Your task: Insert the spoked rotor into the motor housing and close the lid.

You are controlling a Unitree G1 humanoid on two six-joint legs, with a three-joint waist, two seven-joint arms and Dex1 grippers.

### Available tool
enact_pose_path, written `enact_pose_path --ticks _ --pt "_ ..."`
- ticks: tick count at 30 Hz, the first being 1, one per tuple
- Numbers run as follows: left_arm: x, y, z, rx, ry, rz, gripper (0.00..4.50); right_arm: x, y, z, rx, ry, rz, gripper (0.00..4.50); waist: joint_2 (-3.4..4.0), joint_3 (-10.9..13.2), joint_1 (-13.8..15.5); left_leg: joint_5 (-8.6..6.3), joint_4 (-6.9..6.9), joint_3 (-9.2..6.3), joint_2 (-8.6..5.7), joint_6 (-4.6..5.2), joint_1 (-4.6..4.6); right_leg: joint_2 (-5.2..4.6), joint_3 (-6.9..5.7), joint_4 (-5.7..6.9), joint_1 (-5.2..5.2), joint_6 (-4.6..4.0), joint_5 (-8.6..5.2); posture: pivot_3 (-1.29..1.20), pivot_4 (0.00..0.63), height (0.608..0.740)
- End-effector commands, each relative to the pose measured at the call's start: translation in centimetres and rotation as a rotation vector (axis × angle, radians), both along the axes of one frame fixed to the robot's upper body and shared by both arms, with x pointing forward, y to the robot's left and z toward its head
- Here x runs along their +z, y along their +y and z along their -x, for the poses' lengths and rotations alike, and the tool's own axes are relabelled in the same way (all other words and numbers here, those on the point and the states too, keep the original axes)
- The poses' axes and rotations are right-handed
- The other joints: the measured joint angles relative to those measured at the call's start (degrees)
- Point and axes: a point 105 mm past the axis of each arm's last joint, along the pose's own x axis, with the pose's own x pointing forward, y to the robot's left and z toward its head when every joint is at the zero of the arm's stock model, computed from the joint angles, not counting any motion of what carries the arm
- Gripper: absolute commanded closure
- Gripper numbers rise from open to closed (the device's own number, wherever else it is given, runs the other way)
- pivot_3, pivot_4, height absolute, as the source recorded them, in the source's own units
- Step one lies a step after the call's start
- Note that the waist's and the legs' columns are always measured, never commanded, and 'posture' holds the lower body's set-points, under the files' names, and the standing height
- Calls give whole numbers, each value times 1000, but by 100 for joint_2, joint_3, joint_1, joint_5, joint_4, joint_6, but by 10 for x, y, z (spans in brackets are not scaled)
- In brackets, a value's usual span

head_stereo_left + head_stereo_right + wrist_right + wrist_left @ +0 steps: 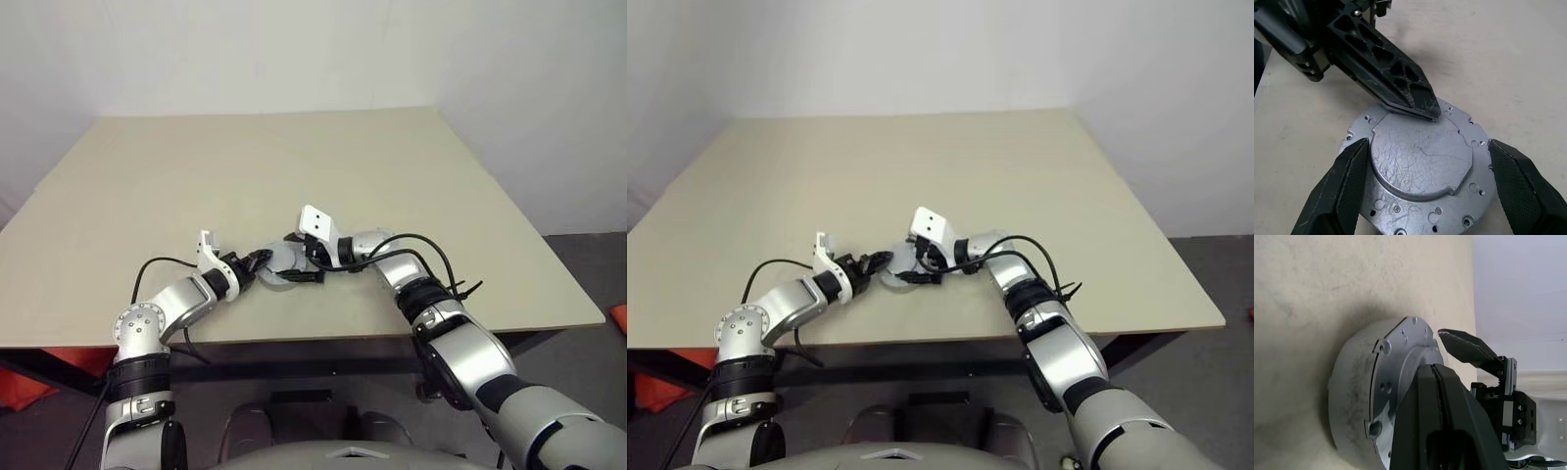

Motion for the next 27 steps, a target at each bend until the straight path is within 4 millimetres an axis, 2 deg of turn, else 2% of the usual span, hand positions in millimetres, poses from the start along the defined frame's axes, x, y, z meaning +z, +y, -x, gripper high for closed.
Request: enact_pose_path --ticks 1,4,6,9,13,18,27 --pt "-8 13 -1 34 41 -47 4500 -25 -14 7 -14 68 73 113 -24 -20 4 1 0 3 -2 0 -12 0 11 13 2 0 1 0 0 740" --pt "-7 15 -1 33 40 -47 4500 -23 -14 8 -9 70 58 113 -52 -37 8 3 4 13 -10 -3 -22 3 47 58 -19 0 3 0 0 740" --pt "-7 15 -1 30 39 -47 4500 -20 -13 8 -7 75 41 113 -70 -45 10 4 27 20 -39 -3 -21 7 130 147 -50 -1 4 0 0 740" --pt "-6 14 -1 21 34 -38 4500 -13 -12 7 -5 81 8 113 -78 -54 22 5 26 20 -52 -4 -20 10 165 213 -66 -5 6 0 0 740" --pt "-3 8 1 -10 15 -24 4500 -13 -12 7 -6 80 11 113 -76 -56 28 8 24 21 -35 -9 -43 35 165 218 -73 -45 25 0 0 740" --pt "0 4 3 -37 -2 -20 4500 -11 -11 6 -14 81 1 113 -77 -56 26 8 29 22 -35 -9 -64 37 165 218 -79 -47 25 0 0 740" --pt "1 11 1 -16 -2 -24 4500 -3 -7 2 -29 80 -39 113 -78 -56 24 9 32 21 -33 -11 -65 38 166 219 -79 -46 25 0 0 740"
